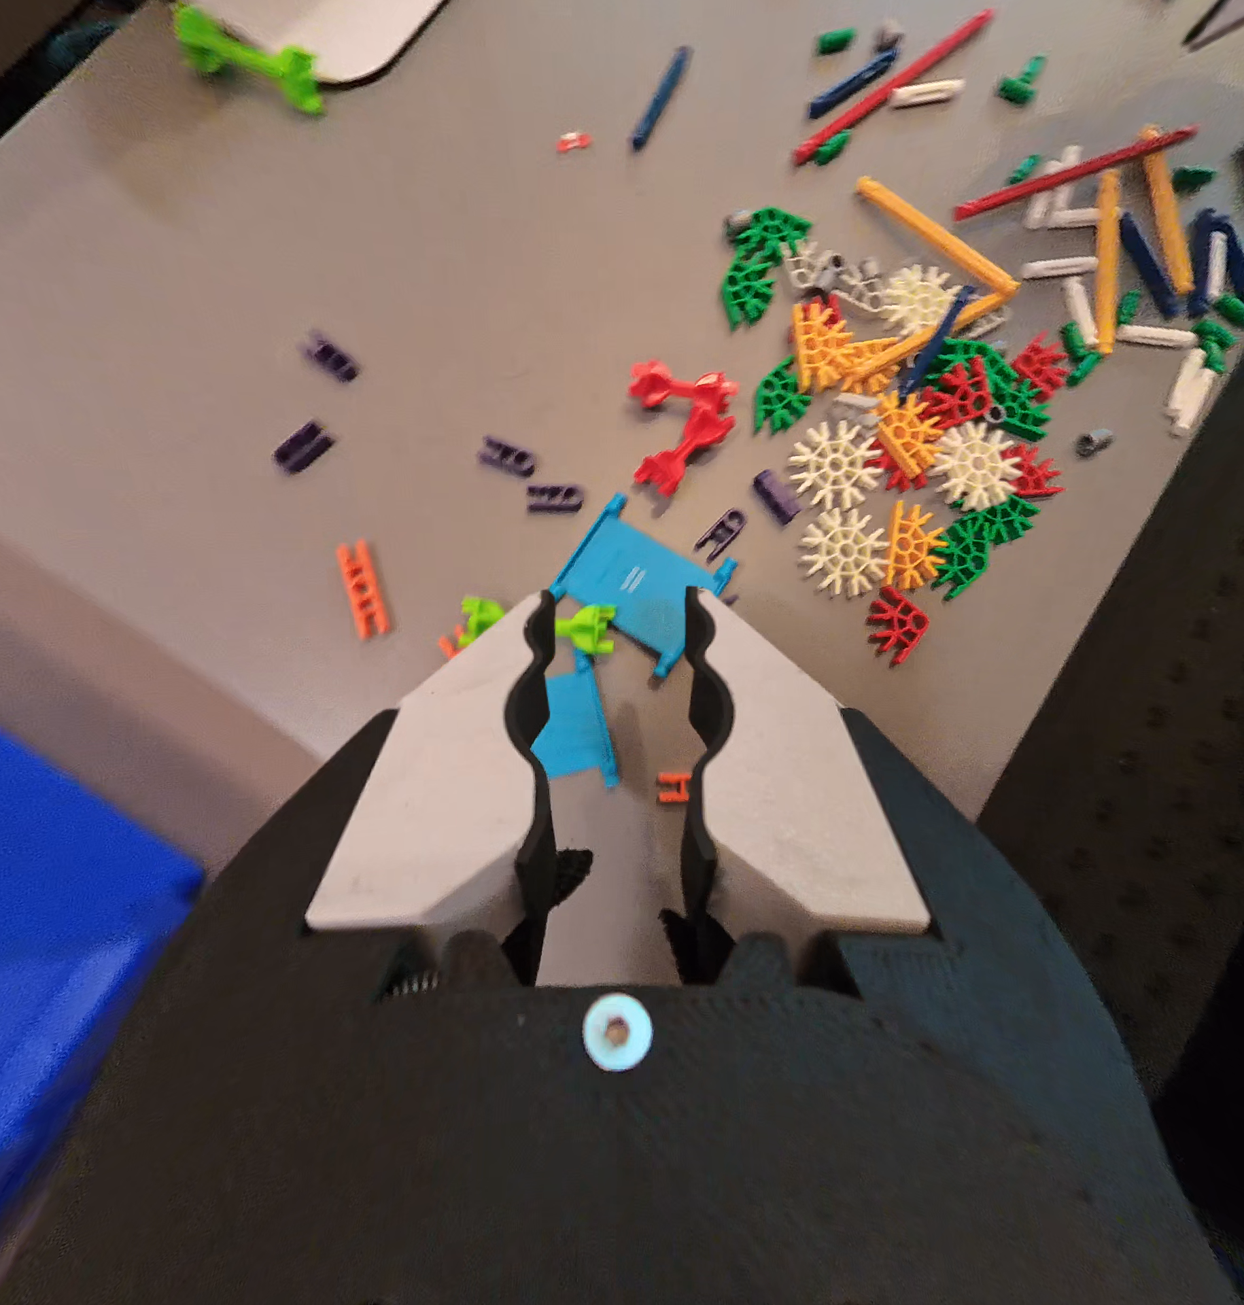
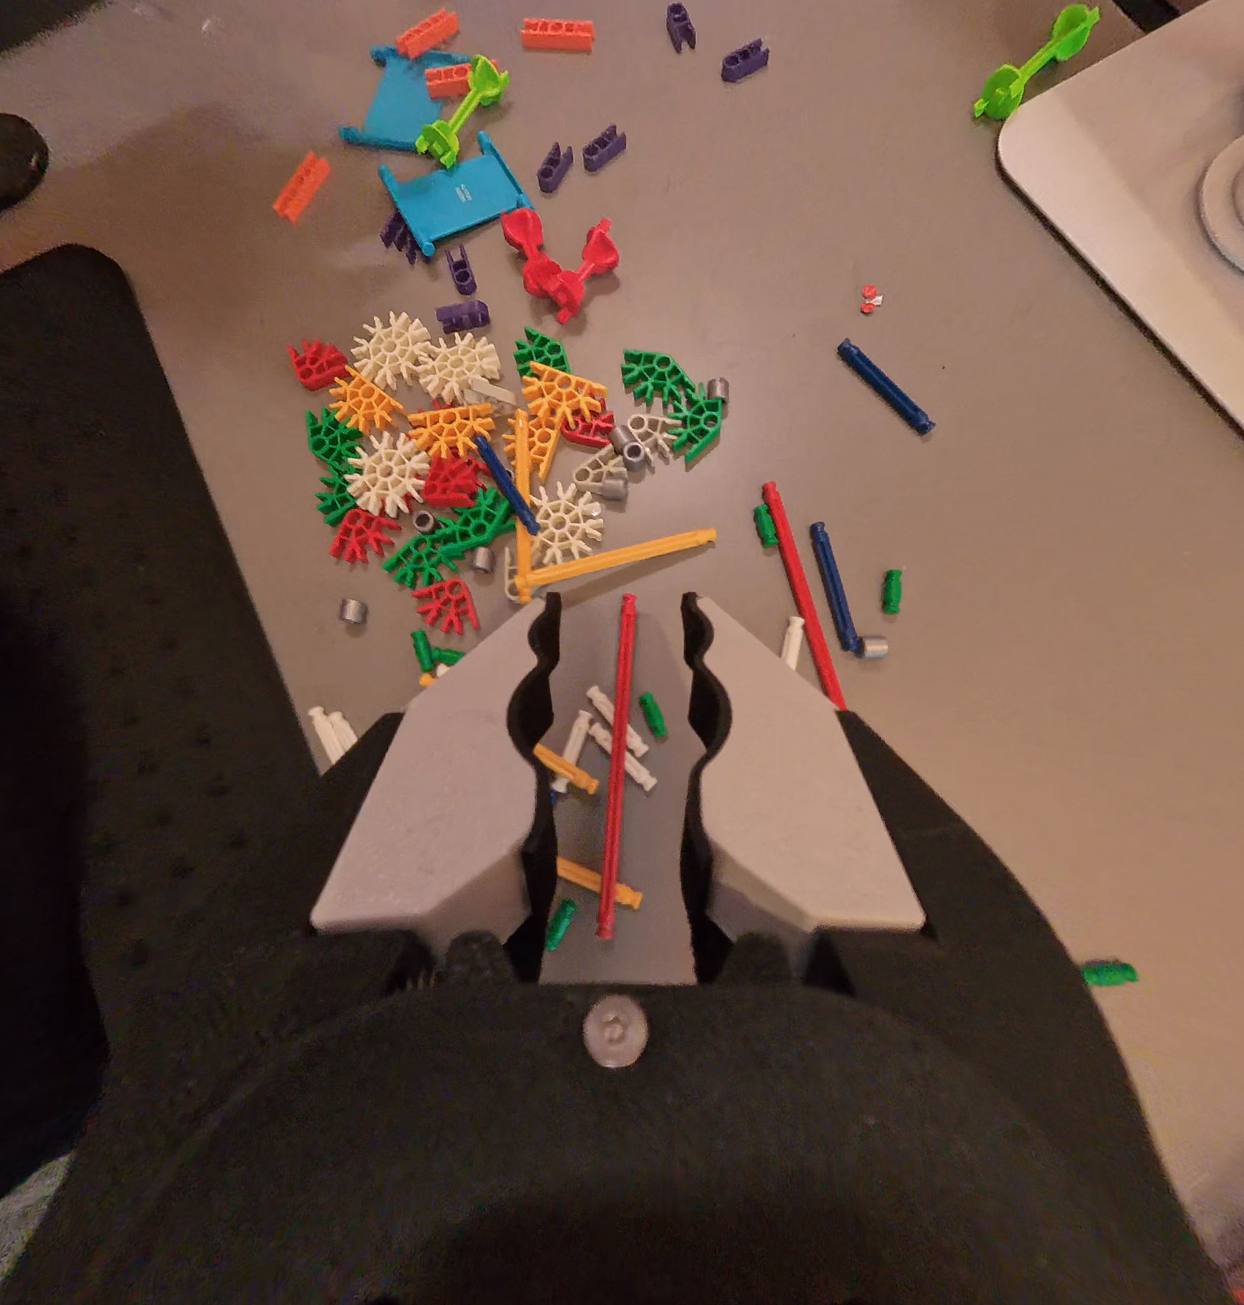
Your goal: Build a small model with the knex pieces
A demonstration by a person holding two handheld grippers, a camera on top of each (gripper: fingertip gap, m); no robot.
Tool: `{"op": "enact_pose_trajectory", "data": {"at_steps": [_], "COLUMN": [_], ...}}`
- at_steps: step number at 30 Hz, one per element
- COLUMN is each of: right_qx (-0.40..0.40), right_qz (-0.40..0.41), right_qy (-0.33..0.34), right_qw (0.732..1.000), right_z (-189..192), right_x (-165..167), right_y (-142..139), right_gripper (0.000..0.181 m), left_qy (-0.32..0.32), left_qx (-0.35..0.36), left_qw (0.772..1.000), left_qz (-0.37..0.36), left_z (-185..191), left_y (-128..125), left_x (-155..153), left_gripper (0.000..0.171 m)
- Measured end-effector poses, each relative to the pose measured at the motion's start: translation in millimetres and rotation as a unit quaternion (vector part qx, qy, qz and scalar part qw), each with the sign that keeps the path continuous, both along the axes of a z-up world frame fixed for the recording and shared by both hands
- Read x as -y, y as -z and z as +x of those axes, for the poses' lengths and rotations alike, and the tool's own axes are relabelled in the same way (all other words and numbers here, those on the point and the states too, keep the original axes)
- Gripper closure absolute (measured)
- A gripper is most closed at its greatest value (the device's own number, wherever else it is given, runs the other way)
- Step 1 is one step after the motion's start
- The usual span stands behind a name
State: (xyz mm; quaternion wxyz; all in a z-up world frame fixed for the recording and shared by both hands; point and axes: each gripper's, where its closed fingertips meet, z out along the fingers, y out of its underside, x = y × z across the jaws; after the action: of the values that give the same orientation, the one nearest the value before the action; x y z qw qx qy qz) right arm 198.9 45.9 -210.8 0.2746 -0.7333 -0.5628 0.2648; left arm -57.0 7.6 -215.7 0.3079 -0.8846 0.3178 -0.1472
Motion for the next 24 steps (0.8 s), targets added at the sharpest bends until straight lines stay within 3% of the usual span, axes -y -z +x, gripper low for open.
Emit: {"op": "enact_pose_trajectory", "data": {"at_steps": [6,12,17,21,24], "right_qx": [-0.008,-0.013,-0.013,-0.019,-0.018], "right_qz": [-0.003,-0.005,-0.008,-0.011,-0.013], "right_qy": [0.047,0.076,0.095,0.088,0.079], "right_qw": [0.999,0.997,0.995,0.996,0.997], "right_z": [-35.5,-53.5,-52.2,-51.5,-50.8], "right_x": [32.8,61.4,68.9,68.9,63.3], "right_y": [-4.6,-7.4,-6.7,-6.3,-4.0], "right_gripper": [0.141,0.139,0.139,0.139,0.14], "left_qy": [0.166,0.265,0.284,0.283,0.276], "left_qx": [0.073,0.024,0.002,-0.006,-0.003], "left_qw": [0.983,0.964,0.959,0.959,0.961], "left_qz": [0.0,-0.002,-0.004,-0.017,-0.017], "left_z": [77.9,117.6,122.7,121.1,122.2], "left_y": [3.9,39.3,61.4,69.2,69.1], "left_x": [-21.1,-25.1,-29.9,-28.8,-27.7], "left_gripper": [0.147,0.146,0.142,0.158,0.16]}}
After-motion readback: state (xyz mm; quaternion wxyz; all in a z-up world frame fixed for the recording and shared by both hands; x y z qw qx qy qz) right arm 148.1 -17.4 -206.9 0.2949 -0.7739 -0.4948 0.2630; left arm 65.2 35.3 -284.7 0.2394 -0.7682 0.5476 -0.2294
